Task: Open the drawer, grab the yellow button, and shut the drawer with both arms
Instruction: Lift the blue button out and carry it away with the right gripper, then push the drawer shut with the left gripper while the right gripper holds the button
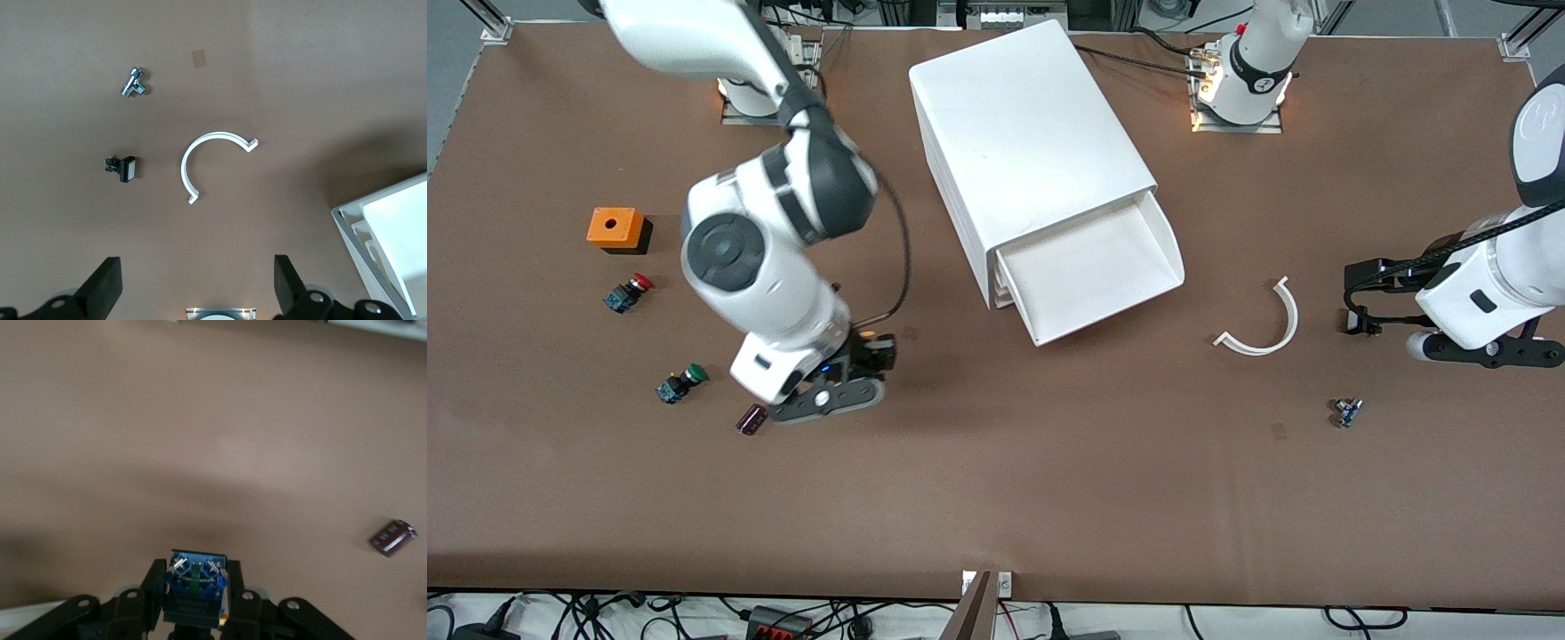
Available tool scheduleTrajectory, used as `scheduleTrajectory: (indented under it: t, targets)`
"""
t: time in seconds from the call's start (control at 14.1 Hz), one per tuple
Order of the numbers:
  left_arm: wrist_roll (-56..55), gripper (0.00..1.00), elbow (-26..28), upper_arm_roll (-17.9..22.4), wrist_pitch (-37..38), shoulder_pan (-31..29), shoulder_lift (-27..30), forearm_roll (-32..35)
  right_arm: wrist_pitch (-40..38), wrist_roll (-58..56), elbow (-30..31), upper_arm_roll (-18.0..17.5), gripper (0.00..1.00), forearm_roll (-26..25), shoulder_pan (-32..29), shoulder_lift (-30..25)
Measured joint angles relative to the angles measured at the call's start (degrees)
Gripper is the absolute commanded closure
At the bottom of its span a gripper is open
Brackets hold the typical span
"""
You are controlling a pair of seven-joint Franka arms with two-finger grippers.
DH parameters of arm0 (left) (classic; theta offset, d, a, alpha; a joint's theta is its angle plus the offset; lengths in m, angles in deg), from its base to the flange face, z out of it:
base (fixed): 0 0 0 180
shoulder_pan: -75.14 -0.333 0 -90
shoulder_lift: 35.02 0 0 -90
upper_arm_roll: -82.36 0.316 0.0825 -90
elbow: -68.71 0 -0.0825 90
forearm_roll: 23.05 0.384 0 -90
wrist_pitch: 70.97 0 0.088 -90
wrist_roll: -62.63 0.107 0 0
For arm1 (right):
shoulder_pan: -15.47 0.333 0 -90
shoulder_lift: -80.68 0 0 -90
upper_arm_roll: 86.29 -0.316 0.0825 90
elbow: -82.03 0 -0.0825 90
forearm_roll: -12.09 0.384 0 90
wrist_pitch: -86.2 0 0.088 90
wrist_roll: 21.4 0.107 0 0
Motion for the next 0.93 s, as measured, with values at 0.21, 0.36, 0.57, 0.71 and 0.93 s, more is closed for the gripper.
scheduleTrajectory:
  t: [0.21, 0.36, 0.57, 0.71, 0.93]
  targets:
    - [0.00, 0.00, -0.01, -0.01, 0.00, 0.05, 0.00, 0.00, 0.59, -3.88, 5.91, -0.04, 1.00, 0.50, -4.04, -0.15]
    - [0.00, 0.00, -0.01, -0.02, 0.00, 0.06, 0.00, 0.00, 3.12, -4.21, 11.15, -0.06, 1.00, 0.51, -4.70, -1.54]
    - [-0.77, 0.00, -0.06, -0.09, 0.00, 0.10, 0.00, -0.62, 9.06, -4.21, 21.28, -0.49, 1.00, 0.51, -4.50, -5.11]
    - [-4.77, 0.00, -0.04, -0.09, -0.06, 0.10, 0.00, -1.93, 13.17, -4.21, 27.40, -0.65, 1.00, 0.51, -4.45, -7.11]
    - [-13.17, 0.00, 3.18, -0.41, -5.78, 0.61, -0.33, -5.78, 19.81, -4.21, 35.52, -0.66, 1.00, 0.51, -4.45, -9.24]
